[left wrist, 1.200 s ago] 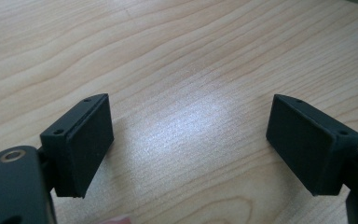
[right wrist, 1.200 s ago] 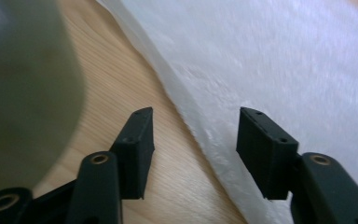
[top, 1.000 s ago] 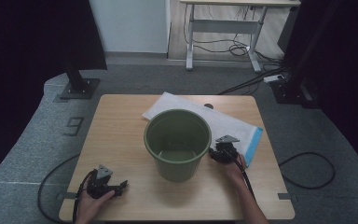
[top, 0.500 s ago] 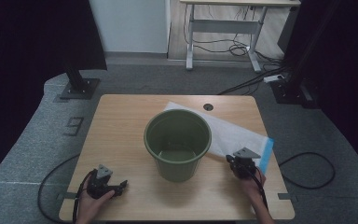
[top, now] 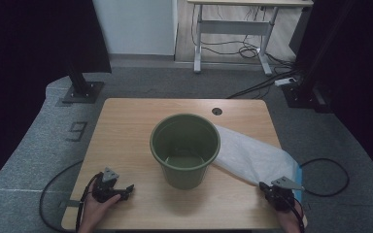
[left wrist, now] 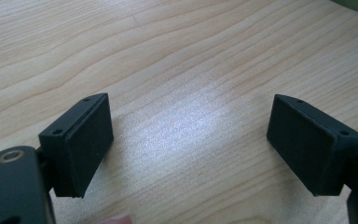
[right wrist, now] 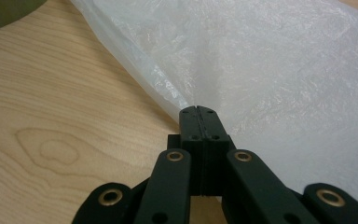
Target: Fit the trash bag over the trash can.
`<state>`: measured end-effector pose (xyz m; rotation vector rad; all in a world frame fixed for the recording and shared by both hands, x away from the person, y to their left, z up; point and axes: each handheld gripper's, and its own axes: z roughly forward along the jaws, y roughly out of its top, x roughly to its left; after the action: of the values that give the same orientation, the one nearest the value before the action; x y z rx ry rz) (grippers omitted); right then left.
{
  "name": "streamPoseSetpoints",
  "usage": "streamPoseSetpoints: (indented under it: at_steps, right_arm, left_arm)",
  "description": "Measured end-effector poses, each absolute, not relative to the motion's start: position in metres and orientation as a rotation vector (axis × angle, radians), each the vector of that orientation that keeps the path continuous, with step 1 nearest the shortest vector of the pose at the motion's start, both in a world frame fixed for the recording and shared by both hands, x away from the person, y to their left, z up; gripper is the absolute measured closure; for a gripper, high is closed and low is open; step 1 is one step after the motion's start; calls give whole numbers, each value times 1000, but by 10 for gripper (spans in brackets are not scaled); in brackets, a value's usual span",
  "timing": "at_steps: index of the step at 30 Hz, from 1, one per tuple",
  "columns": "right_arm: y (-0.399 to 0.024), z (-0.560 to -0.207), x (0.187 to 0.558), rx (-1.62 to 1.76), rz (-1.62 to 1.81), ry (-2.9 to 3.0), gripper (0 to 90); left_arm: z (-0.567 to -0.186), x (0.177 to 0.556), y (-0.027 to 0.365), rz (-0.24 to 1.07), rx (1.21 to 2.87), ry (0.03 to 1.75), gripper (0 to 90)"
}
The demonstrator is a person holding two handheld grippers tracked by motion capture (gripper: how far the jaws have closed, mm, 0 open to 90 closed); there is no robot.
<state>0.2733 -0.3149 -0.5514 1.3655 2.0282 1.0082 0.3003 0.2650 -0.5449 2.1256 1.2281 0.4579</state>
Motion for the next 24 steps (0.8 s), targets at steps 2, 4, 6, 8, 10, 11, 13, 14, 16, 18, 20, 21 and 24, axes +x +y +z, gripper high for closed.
streamPoseSetpoints:
  at_steps: [2, 4, 6, 8, 10, 11, 13, 14, 16, 18, 20, 21, 24]
  right_arm:
    - [-314, -552, 272, 1362, 1007, 2032, 884]
    - [-310, -553, 274, 1352, 989, 2042, 843]
    - [-305, -552, 275, 1337, 981, 2049, 727]
    - [-296, -550, 275, 1323, 950, 2053, 638]
    - [-282, -543, 276, 1275, 951, 2041, 554]
    - [-272, -539, 278, 1244, 965, 2031, 517]
    - [-252, -534, 286, 1182, 968, 2029, 444]
    - [-242, -533, 292, 1155, 970, 2041, 427]
    - [-225, -533, 307, 1108, 994, 2069, 405]
    - [-218, -534, 315, 1106, 1009, 2085, 397]
    - [-202, -539, 336, 1131, 1037, 2108, 393]
    - [-196, -541, 344, 1138, 1049, 2115, 393]
    - [-185, -543, 356, 1145, 1054, 2122, 396]
  left_arm:
    - [-545, 301, 265, 457, 2126, 1227, 141]
    - [-545, 301, 265, 457, 2127, 1227, 141]
    - [-545, 301, 265, 458, 2127, 1227, 141]
    - [-545, 300, 264, 462, 2123, 1235, 142]
    - [-545, 299, 264, 467, 2119, 1245, 144]
    - [-545, 299, 264, 469, 2118, 1247, 144]
    - [-545, 298, 263, 472, 2115, 1254, 144]
    - [-545, 298, 263, 473, 2114, 1256, 144]
    - [-545, 297, 263, 474, 2111, 1258, 144]
    - [-545, 297, 263, 473, 2112, 1259, 144]
    - [-545, 296, 264, 473, 2111, 1260, 144]
    - [-545, 296, 264, 473, 2111, 1260, 144]
    - [-545, 295, 264, 475, 2110, 1263, 144]
